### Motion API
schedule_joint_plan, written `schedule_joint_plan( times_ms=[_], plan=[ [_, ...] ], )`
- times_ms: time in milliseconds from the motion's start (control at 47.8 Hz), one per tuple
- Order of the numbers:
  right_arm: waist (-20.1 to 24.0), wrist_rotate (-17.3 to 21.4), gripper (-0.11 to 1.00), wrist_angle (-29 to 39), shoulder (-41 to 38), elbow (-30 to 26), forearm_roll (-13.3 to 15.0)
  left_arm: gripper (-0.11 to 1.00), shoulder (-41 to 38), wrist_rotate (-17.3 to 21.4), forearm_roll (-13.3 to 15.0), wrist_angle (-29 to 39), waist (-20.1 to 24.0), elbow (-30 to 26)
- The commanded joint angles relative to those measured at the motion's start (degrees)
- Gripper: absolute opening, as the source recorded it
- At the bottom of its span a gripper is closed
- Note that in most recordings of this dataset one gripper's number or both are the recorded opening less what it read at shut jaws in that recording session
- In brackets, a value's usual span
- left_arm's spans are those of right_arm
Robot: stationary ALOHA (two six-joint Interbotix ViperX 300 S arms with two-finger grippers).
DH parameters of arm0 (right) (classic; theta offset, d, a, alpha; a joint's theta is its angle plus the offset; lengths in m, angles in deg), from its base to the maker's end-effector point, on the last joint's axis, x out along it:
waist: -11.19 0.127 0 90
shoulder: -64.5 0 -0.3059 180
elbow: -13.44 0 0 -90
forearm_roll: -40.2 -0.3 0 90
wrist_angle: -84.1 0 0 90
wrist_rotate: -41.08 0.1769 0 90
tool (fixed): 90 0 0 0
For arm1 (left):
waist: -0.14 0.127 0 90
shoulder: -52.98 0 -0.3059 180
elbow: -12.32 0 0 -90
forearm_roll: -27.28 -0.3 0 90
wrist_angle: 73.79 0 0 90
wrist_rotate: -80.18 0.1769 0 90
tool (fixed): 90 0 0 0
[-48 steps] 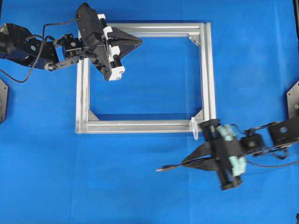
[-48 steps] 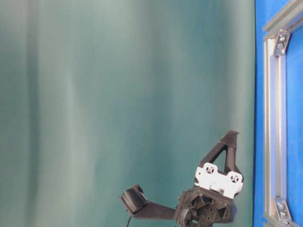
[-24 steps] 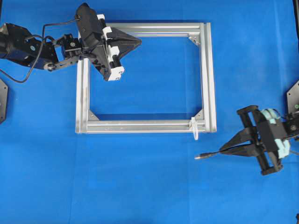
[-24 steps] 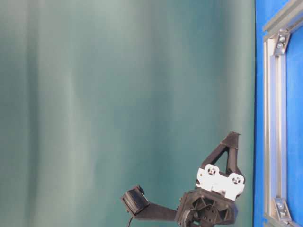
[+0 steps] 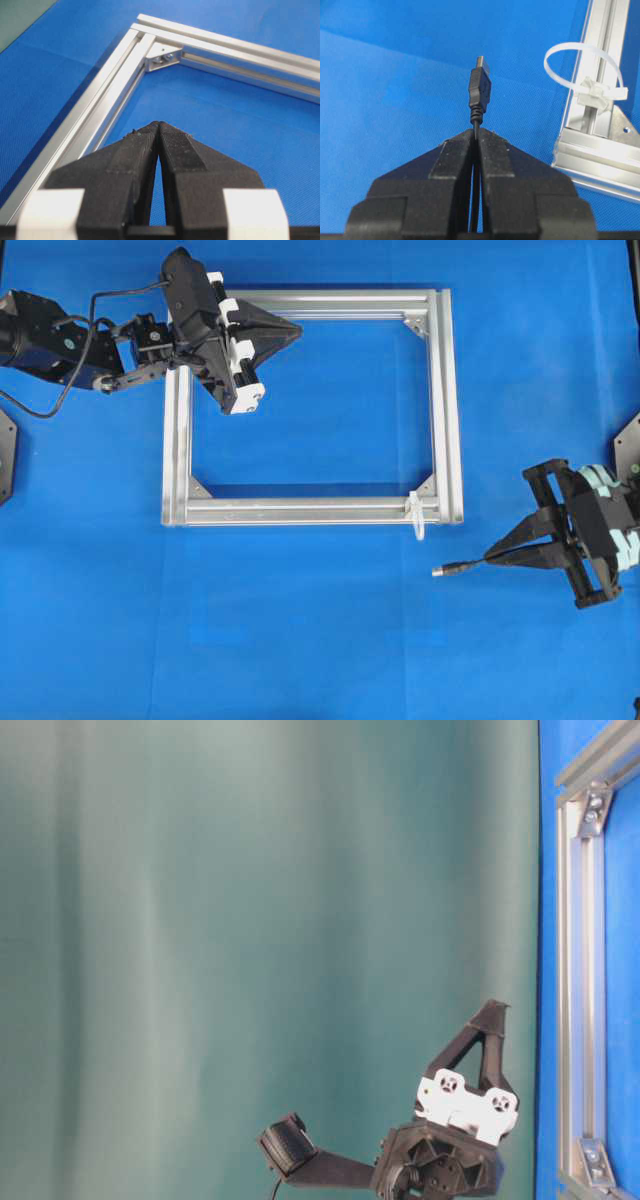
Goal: Insert the wire through the string loop located on the right side.
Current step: 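Lift the cable and swing the right gripper toward the white zip-tie loop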
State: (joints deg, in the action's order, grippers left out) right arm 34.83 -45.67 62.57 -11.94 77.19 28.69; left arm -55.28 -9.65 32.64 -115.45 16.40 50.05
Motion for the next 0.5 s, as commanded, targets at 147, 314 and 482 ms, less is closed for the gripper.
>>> schedule_joint_plan(
  times_ms=[147,314,482],
  plan=[
    [-4.1,0.0,-0.03,-1.5,0.3,0.1,0.0,0.00,1.8,0.1,-0.3,-0.3,0.1,-0.3],
    [-7.0,0.0,-0.03,-1.5,0.6,0.8,0.1,0.00,1.8,0.1,-0.2,-0.3,-0.1,-0.3],
    [-8.8,-0.1,-0.03,-1.5,0.6,0.9,0.1,0.00,1.8,0.1,-0.2,-0.4,-0.2,-0.3]
  ],
)
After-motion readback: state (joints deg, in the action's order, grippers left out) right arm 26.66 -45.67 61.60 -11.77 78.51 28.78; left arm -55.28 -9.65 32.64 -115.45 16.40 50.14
